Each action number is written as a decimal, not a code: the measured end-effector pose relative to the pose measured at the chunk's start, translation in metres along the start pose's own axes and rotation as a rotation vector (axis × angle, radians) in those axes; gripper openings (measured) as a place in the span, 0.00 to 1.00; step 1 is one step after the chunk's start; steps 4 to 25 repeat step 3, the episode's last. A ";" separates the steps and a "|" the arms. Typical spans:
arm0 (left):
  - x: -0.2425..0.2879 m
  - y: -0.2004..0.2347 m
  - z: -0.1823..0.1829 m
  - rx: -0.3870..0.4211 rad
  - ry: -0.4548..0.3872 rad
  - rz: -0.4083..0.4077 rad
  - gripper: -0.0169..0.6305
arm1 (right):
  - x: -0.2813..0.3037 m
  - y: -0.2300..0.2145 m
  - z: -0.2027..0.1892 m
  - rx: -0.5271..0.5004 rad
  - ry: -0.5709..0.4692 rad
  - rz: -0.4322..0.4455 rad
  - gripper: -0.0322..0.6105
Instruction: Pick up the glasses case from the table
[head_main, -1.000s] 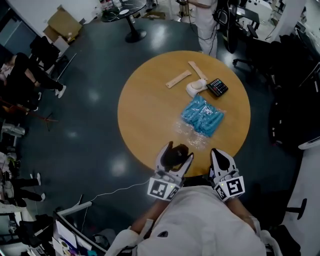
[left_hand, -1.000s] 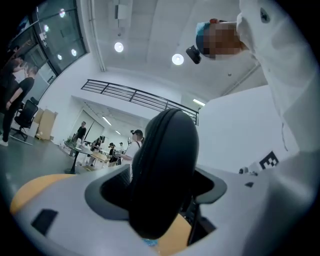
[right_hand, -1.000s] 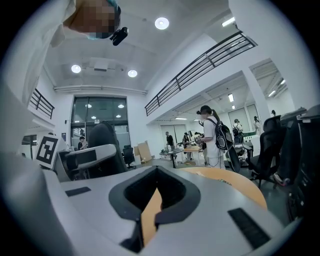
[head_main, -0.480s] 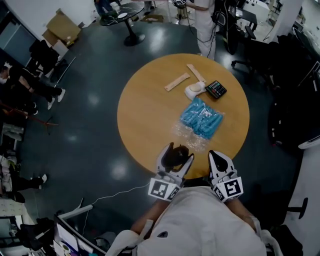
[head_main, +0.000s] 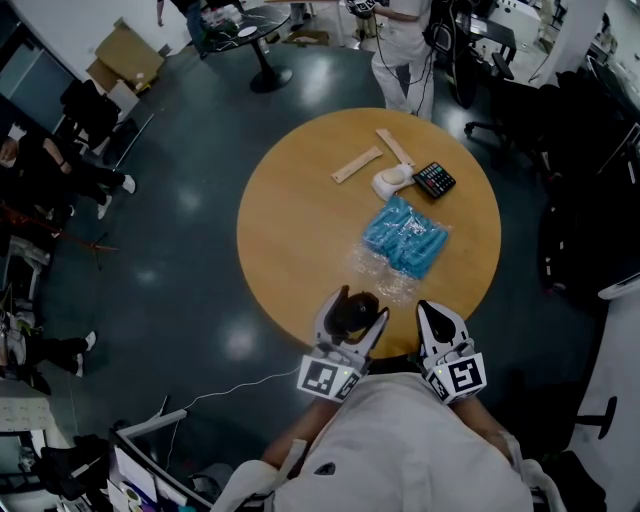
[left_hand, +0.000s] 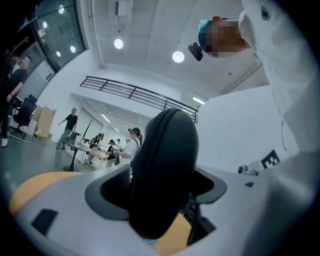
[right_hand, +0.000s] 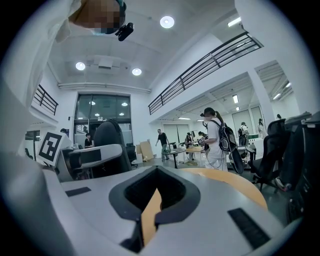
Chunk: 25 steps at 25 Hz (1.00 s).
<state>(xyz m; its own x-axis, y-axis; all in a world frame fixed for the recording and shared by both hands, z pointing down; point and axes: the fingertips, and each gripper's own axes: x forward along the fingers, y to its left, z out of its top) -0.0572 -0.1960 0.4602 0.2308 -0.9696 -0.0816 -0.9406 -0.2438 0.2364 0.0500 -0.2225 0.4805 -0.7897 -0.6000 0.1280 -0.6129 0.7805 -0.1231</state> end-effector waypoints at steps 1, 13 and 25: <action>0.000 0.000 -0.001 -0.002 -0.001 0.000 0.57 | 0.000 0.000 -0.001 0.000 0.000 0.001 0.07; -0.001 0.000 -0.002 -0.004 -0.001 -0.001 0.57 | 0.000 0.001 -0.002 0.000 0.000 0.003 0.07; -0.001 0.000 -0.002 -0.004 -0.001 -0.001 0.57 | 0.000 0.001 -0.002 0.000 0.000 0.003 0.07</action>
